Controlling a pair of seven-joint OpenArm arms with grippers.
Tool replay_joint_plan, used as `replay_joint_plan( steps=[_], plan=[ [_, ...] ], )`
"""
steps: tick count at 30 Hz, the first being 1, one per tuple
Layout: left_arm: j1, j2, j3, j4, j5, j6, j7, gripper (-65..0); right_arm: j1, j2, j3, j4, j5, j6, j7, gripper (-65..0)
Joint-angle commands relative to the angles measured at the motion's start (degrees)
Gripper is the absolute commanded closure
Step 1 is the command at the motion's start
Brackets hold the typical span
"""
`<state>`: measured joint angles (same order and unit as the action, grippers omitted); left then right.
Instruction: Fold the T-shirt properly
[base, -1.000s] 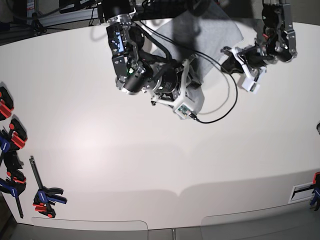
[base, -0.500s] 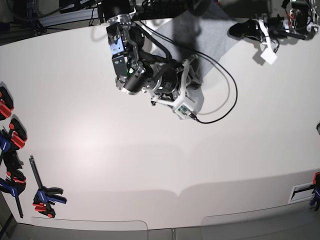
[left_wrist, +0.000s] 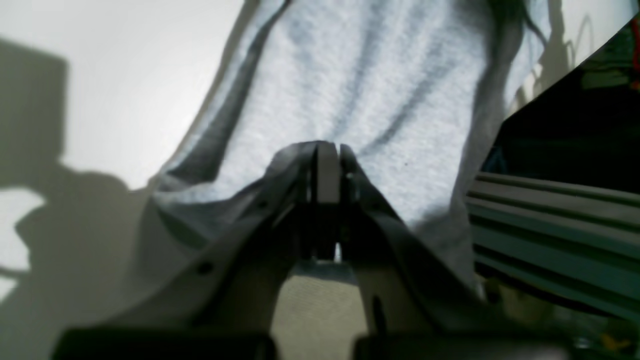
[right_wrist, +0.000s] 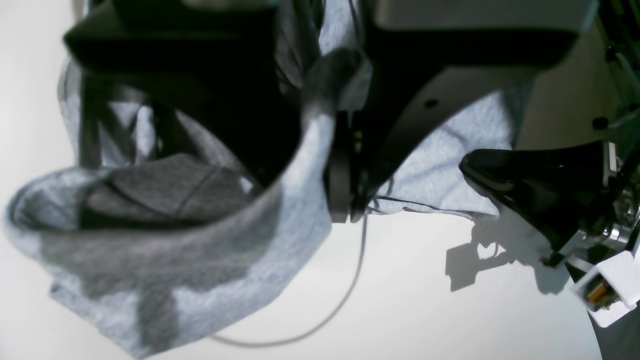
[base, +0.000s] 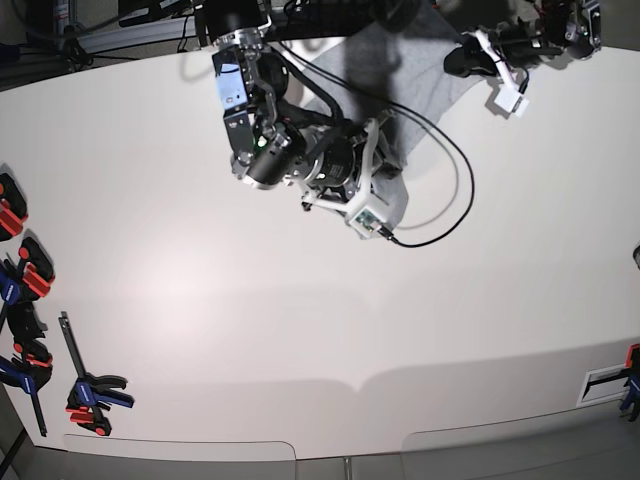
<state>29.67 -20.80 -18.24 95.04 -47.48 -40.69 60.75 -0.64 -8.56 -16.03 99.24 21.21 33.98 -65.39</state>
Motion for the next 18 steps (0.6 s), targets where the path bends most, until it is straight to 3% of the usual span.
replay_joint_plan(
  steps=[1, 6, 12, 18],
  plan=[
    [-0.96, -0.66, 0.33, -0.68, 2.54, 0.69, -1.18, 0.0, 0.94, -0.44, -0.07, 1.14, 1.25, -0.33, 1.55, 0.0],
    [-8.07, -0.66, 3.8, -10.58, 7.61, 0.69, -6.73, 0.0, 0.94, -0.44, -0.07, 1.16, 0.55, -1.92, 2.19, 0.0],
    [-18.64, -0.66, 8.0, -21.2, 7.34, 0.69, -6.84, 0.0, 0.94, -0.44, -0.07, 1.14, -6.4, -5.99, 3.32, 0.0],
    [-25.77, -0.61, 8.98, -23.58, 6.91, 0.69, -6.82, 0.0, 0.94, -0.44, -0.07, 1.16, -11.02, -10.1, 4.31, 0.0]
  ],
)
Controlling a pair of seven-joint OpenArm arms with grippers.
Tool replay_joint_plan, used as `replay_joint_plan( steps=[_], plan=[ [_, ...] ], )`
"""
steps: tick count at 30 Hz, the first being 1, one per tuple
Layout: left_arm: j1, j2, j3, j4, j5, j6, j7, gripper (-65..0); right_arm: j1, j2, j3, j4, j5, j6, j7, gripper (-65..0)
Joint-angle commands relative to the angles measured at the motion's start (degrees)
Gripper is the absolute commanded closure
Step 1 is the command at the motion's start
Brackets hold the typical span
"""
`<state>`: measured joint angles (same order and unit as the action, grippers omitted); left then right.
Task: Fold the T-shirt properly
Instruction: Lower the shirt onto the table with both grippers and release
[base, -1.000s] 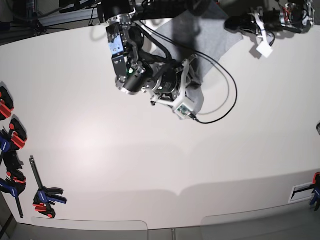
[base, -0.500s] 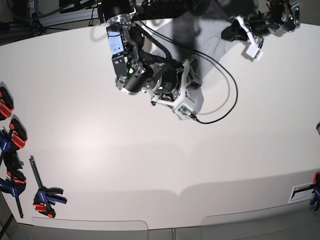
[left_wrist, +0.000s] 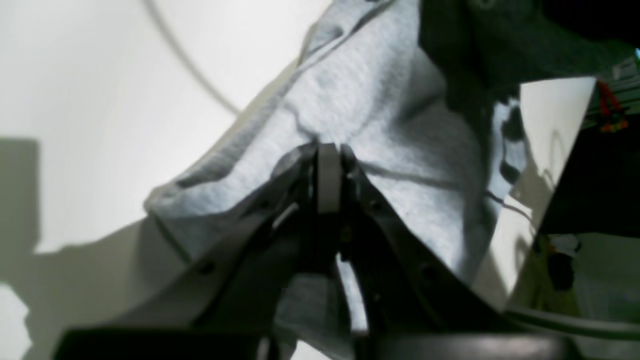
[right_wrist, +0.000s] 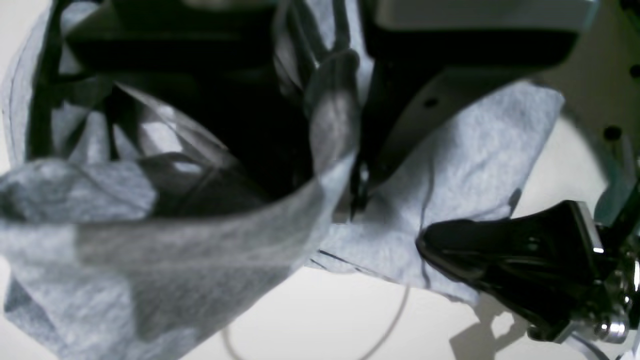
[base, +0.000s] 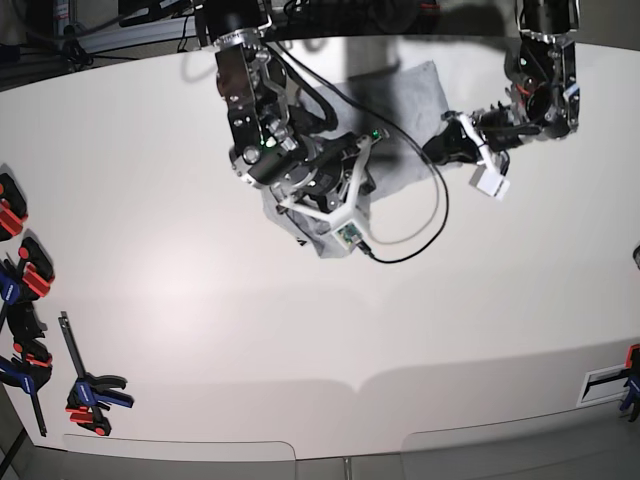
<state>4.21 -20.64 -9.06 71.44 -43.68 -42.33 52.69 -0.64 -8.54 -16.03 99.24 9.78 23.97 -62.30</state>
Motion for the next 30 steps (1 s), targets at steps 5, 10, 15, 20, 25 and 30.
replay_joint_plan(
  steps=[5, 10, 15, 20, 25, 30],
  plan=[
    [-2.16, -0.76, -0.2, 0.0, 3.1, 4.44, 1.18, 0.0, 0.92, -0.46, -0.13, 1.14, 3.45, -2.21, 3.23, 0.0],
    [-2.14, -0.61, -0.2, -0.02, 3.15, 4.42, 0.76, 0.0, 0.92, -0.46, -2.12, 1.14, 7.08, -2.62, 4.42, 0.0],
    [-2.14, 0.66, -0.2, -0.02, 3.17, 4.42, 0.81, 0.0, 0.92, -0.46, -6.32, 1.14, 6.69, -4.37, 7.37, 0.0],
    [-2.14, 1.29, -0.22, -0.02, 3.15, 4.42, 0.81, 0.0, 0.92, -0.46, -9.18, 1.05, 4.81, -5.62, 7.63, 0.0],
    [-2.14, 1.27, -0.22, -0.02, 3.15, 4.42, 0.81, 0.0, 0.92, -0.46, -10.64, -1.53, 3.69, -6.27, 8.55, 0.0],
    [-2.14, 1.27, -0.22, -0.02, 3.13, 4.42, 0.81, 0.0, 0.92, -0.46, -10.73, -3.5, 4.2, -6.25, 9.4, 0.0]
  ],
)
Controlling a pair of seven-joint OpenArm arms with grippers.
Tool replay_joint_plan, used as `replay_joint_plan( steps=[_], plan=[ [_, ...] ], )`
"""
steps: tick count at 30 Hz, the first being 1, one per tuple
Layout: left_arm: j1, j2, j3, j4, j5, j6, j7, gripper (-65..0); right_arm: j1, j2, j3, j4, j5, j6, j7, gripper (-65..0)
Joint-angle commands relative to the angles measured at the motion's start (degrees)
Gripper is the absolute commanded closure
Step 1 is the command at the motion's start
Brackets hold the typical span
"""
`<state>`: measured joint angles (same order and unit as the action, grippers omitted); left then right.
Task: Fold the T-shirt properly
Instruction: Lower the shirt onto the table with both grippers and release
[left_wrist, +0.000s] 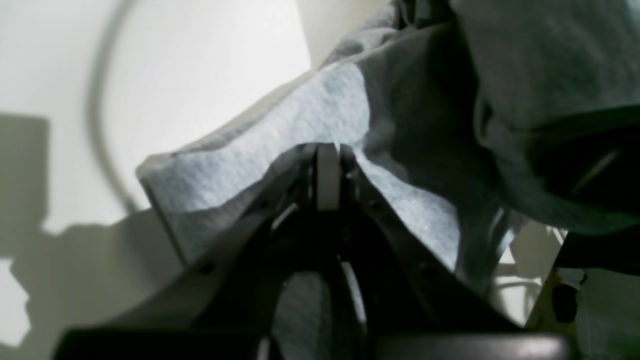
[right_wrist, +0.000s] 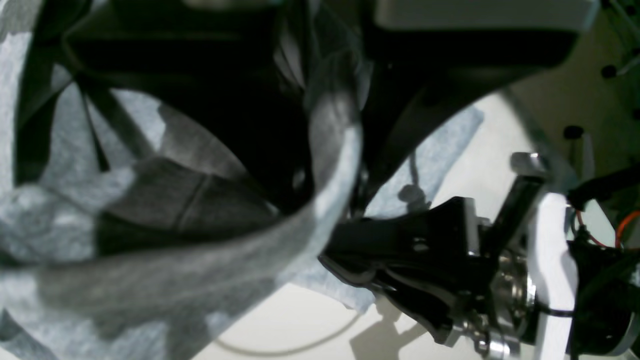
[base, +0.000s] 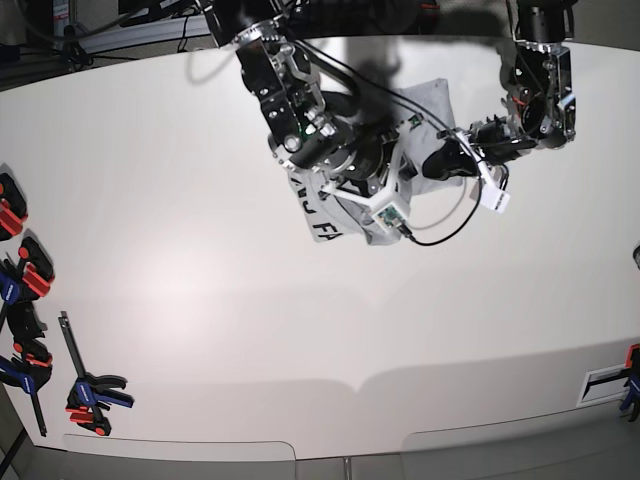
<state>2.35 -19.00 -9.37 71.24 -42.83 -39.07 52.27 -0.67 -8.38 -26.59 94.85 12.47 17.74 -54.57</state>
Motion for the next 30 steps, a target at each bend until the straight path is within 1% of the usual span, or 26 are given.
replay_joint_plan(
  steps=[1, 5, 7, 9, 13, 16, 21, 24, 27, 28, 29, 30],
  plan=[
    [-0.28, -0.37, 0.09, 0.17, 2.27, 1.16, 1.22, 0.0, 0.94, -0.62, -0.17, 0.9, 1.75, -0.02, 1.7, 0.0],
    [-0.28, -0.37, 0.09, 0.17, 2.25, 1.16, 0.79, 0.0, 0.94, -0.62, -0.37, 0.9, 4.61, 0.0, 2.12, 0.0],
    [-0.28, -0.42, 0.09, 0.2, 1.97, 1.14, -0.22, 0.0, 0.94, -0.62, -0.94, 0.9, 4.61, 0.04, 2.12, 0.0],
    [-0.31, -0.87, 0.04, 0.35, -1.03, 1.11, -0.52, 0.0, 0.92, -0.62, -1.33, 0.9, 4.46, 0.02, 2.12, 0.0],
    [-0.31, -3.15, 0.02, 2.23, -8.79, 1.09, -0.5, 0.0, 0.92, -0.62, -1.51, 0.9, 4.44, 0.02, 2.16, 0.0],
    [-0.28, -5.18, -0.55, 5.25, -9.16, -0.17, -0.39, 0.0, 0.92, -0.62, -1.51, 0.9, 4.46, 0.02, 2.32, 0.0],
    [-0.26, -8.11, -5.25, 10.36, -9.35, -0.13, 1.22, 0.0, 0.92, -0.62, -1.53, 0.9, 4.46, 0.02, 2.29, 0.0],
    [-0.26, -9.07, -9.16, 12.39, -9.38, -0.11, 4.37, 0.0, 0.94, -0.62, -1.53, 0.9, 4.48, 0.02, 2.29, -4.8],
    [0.0, -9.14, -13.62, 12.79, -9.35, 0.44, 8.96, 0.0, 0.94, -0.62, -1.64, 0.9, 4.57, 0.02, 2.16, -5.3],
    [0.57, -9.16, -14.75, 12.79, -9.35, 1.33, 9.92, 0.0, 0.94, -0.62, -1.9, 0.9, 5.16, 0.13, 1.09, -7.6],
    [1.49, -9.16, -15.61, 12.79, -9.31, 2.19, 10.32, 0.0, 0.96, -0.62, -2.29, 0.9, 6.1, 0.76, -0.35, -11.5],
    [2.71, -9.16, -16.11, 12.79, -9.29, 2.75, 10.34, 0.0, 0.96, -0.62, -2.95, 0.9, 6.91, 2.1, -1.36, -16.2]
  ],
)
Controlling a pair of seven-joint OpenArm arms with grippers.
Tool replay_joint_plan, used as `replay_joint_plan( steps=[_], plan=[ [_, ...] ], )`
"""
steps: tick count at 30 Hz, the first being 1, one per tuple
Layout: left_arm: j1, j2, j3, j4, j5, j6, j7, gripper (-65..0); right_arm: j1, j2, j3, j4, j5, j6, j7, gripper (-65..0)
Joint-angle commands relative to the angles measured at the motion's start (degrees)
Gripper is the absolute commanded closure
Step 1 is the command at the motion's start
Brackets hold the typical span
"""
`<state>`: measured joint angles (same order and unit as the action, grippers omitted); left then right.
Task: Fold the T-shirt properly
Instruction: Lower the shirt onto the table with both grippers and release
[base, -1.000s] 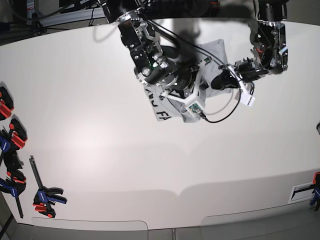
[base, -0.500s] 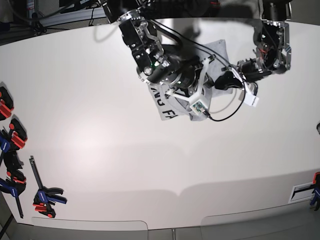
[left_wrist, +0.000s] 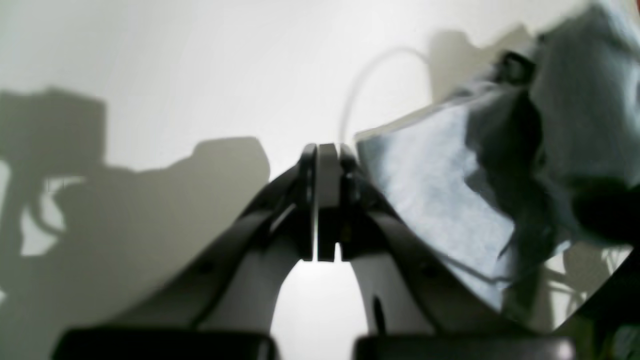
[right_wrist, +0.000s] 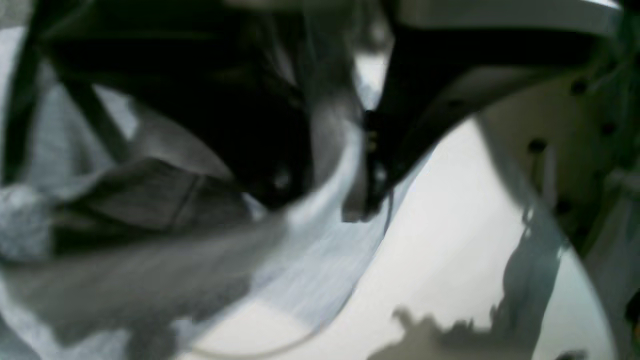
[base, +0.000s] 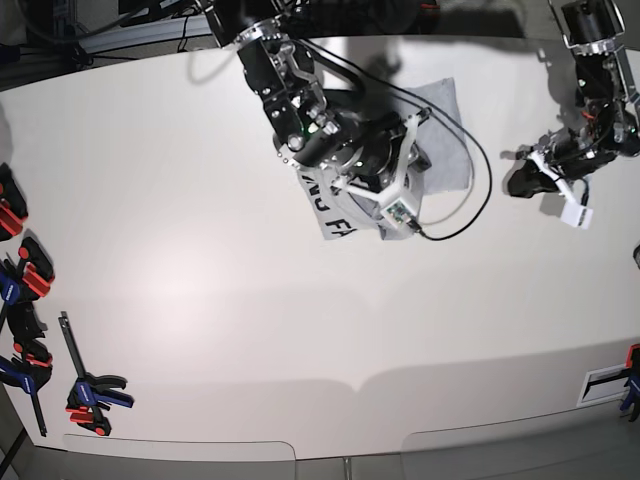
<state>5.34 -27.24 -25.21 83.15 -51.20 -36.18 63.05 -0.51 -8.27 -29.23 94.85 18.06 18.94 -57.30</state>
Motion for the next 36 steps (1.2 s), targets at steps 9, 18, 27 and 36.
replay_joint_plan(
  steps=[9, 18, 27, 36],
  plan=[
    [13.92, 0.59, -0.2, 0.83, -0.94, -0.02, -8.87, 0.0, 1.2, -0.73, -9.25, 0.9, -0.04, 2.58, 4.83, -26.8],
    [18.32, 0.72, -0.2, 0.83, -0.96, -0.04, -10.45, 0.0, 4.37, -0.73, -9.42, 0.9, 6.12, 5.01, 10.99, -26.8],
    [18.29, 0.7, -0.26, 0.85, -0.98, -2.45, -10.95, 0.0, 9.88, -0.73, -8.5, 0.92, 6.16, 13.49, 10.58, -26.7],
    [18.49, 0.74, -2.01, 3.8, -5.05, -3.82, -10.58, 0.0, 12.7, -0.73, 8.55, 1.66, -0.33, 3.1, 1.14, -26.3]
  ],
)
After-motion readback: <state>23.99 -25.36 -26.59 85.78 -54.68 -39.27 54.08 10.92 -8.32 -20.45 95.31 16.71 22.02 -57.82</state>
